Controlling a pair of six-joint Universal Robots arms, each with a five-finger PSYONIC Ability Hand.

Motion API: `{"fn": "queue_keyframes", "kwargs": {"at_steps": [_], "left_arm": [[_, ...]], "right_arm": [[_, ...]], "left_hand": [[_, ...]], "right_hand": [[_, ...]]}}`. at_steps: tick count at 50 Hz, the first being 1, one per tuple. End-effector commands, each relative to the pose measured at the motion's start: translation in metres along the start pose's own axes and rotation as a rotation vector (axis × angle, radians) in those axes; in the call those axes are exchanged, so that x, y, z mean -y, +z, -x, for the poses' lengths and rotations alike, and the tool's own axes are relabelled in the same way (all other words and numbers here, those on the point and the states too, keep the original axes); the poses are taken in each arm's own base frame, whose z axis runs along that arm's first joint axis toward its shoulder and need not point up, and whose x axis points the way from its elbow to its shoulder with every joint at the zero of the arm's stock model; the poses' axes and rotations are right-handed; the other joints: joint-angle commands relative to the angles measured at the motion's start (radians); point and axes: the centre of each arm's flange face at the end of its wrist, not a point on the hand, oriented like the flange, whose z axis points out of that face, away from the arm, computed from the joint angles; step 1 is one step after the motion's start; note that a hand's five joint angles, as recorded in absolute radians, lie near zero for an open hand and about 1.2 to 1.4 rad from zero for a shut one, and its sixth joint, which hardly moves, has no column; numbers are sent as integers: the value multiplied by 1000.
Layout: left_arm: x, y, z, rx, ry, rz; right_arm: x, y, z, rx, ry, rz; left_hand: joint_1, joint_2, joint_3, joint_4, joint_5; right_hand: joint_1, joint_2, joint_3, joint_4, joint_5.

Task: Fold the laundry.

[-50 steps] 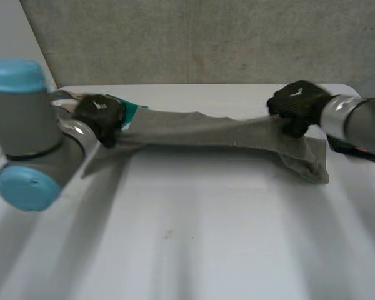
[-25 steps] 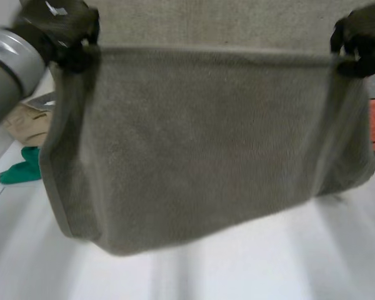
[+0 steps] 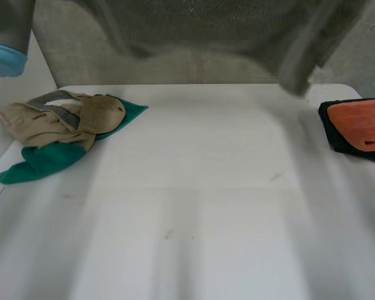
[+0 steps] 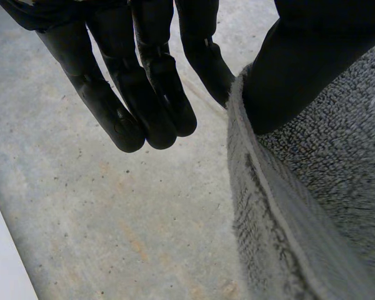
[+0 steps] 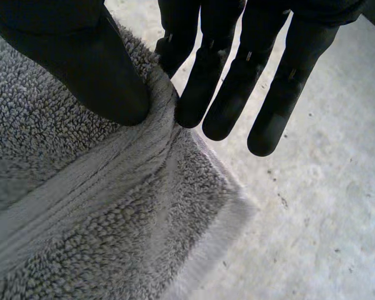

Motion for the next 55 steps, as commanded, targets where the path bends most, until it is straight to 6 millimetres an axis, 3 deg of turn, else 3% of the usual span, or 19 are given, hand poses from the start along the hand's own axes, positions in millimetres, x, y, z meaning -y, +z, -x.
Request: {"fn": "queue_keyframes", "kwargs": {"at_steps": [1,4,8,9,12,13,17,21,24,28,33,40,46,50,55], "left_arm": [[-46,-27,-1,-61,20,209],[-64,-44,-5,-92,15,293],[-102,-79,-19,-187,9,442],[-119,-96,-26,-236,9,502],[-142,-119,-33,-305,21,565],[-155,-132,-37,-339,32,595],[-192,-160,-44,-400,85,643],[-227,-183,-50,-429,134,706],[-243,-194,-53,-456,175,743],[-250,-199,-55,-471,219,752],[-256,-195,-50,-440,258,756],[-265,-196,-42,-401,281,796],[-266,-197,-39,-407,284,804],[-260,-197,-43,-448,243,781],[-254,-192,-47,-481,179,738]], "right_arm": [[-22,-24,10,123,7,172],[-40,-44,14,189,20,288],[-72,-89,27,315,60,489],[-85,-111,33,365,81,564],[-104,-143,42,425,104,665],[-116,-163,46,456,115,721],[-147,-205,56,505,119,821],[-167,-233,65,531,110,882],[-173,-245,69,549,101,916],[-173,-247,66,543,87,932],[-171,-241,59,513,84,931],[-173,-241,55,507,84,949],[-174,-240,55,511,84,959],[-172,-241,55,521,87,977],[-169,-242,56,531,91,989]], "left_hand": [[248,197,205,198,233],[248,197,205,198,233],[248,197,205,198,233],[248,197,205,198,233],[248,197,205,198,233],[248,197,205,198,233],[248,197,205,198,233],[248,197,205,198,233],[240,189,197,190,224],[-149,-200,-193,-200,-165],[-385,-436,-428,-435,-401],[-415,-466,-458,-465,-431],[-336,-387,-379,-386,-352],[247,196,204,197,231],[248,197,205,198,233]], "right_hand": [[273,220,205,204,209],[273,220,205,204,209],[273,220,205,204,209],[273,220,205,204,209],[273,220,205,204,209],[273,220,205,204,209],[273,220,205,204,209],[273,220,205,204,209],[273,220,205,204,209],[273,220,205,204,209],[273,220,205,204,209],[273,220,205,204,209],[273,220,205,204,209],[273,220,205,204,209],[273,220,205,204,209]]}}
